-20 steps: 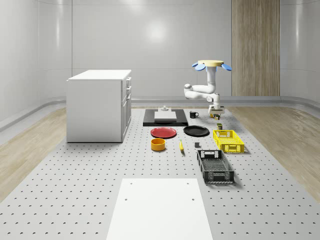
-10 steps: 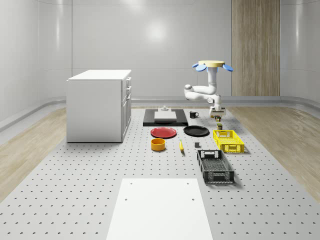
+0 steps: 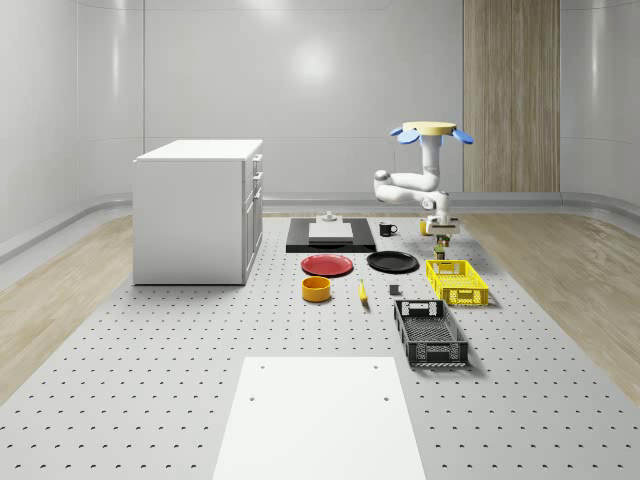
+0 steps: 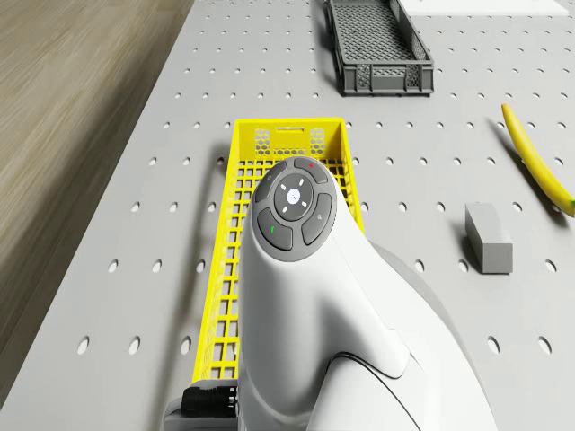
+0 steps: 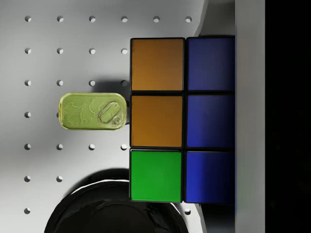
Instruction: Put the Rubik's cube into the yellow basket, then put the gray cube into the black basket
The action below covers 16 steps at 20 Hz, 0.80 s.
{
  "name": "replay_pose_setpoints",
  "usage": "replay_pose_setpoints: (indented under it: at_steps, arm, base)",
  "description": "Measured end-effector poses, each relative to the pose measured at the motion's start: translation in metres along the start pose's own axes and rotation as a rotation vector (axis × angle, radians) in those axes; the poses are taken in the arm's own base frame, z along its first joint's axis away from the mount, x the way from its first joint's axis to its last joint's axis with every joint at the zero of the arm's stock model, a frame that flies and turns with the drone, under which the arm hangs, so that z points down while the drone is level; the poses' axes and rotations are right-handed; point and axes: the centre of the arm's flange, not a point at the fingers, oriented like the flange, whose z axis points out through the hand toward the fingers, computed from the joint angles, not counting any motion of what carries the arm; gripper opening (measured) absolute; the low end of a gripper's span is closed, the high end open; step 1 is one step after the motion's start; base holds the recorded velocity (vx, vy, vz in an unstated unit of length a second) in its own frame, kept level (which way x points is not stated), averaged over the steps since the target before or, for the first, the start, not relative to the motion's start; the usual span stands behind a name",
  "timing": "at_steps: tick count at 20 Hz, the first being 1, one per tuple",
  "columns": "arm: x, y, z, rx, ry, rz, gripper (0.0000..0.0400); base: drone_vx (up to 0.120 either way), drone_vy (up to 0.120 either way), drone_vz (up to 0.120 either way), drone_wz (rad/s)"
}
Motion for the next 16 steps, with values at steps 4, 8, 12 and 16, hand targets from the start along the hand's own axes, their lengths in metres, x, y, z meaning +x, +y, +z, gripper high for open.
replay_pose_setpoints:
  at_steps: [4,8,12,16]
  arm:
    - [0.0000,0.0000,0.0000,0.000,0.000,0.000,0.0288]
    - [0.0000,0.0000,0.0000,0.000,0.000,0.000,0.0288]
    - [0.0000,0.0000,0.0000,0.000,0.000,0.000,0.0288]
    - [0.0000,0.0000,0.0000,0.000,0.000,0.000,0.0288]
  base:
    - [0.120,0.000,0.000,0.000]
    - [0.120,0.000,-0.050,0.000]
    - [0.120,0.000,-0.030,0.000]
    - [0.120,0.000,0.000,0.000]
